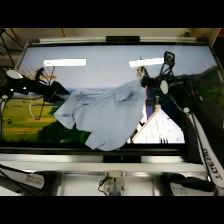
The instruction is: Fold the shirts.
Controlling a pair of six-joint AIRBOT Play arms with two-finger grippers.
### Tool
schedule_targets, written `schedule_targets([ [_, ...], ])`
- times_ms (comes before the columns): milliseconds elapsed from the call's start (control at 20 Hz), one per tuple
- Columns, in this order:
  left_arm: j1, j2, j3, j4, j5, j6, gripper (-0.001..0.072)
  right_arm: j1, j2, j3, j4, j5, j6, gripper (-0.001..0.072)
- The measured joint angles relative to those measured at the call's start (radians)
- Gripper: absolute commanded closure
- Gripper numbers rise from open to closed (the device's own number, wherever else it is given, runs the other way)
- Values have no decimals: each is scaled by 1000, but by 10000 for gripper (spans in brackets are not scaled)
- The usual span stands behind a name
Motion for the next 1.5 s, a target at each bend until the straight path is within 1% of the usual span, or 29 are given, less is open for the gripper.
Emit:
schedule_targets([
  [50,23,29,-6,25,-31,-7,107,-14,25,0,12,76,-39,133],
  [100,40,65,-28,66,-47,-16,107,-30,48,0,24,174,-94,161],
  [150,53,109,-70,119,-61,-25,107,-47,64,-1,29,286,-161,161],
  [250,68,215,-223,193,-46,-36,105,-66,85,-10,54,502,-288,161],
  [350,75,326,-439,204,24,-33,105,-75,94,-32,102,670,-371,160],
  [450,79,407,-634,166,136,-12,105,-83,100,-51,159,753,-414,161],
  [600,78,464,-825,66,306,29,110,-84,103,-66,262,789,-439,161],
  [800,33,479,-924,-56,495,70,111,-88,105,-72,331,796,-450,161],
  [850,18,478,-934,-80,543,75,211,-87,105,-73,337,796,-450,161],
  [900,4,475,-943,-95,595,79,375,-87,105,-74,344,796,-449,160],
  [1000,-20,471,-956,-104,669,85,628,-87,105,-76,353,794,-439,157],
  [1050,-28,468,-959,-113,693,88,667,-87,106,-84,357,787,-430,39],
  [1200,-41,470,-962,-129,723,92,668,-88,106,-180,402,732,-402,35],
  [1300,-44,477,-963,-129,725,108,669,-87,106,-288,489,661,-396,35],
  [1500,-47,527,-964,-133,696,168,669,-51,106,-474,669,507,-409,36],
])
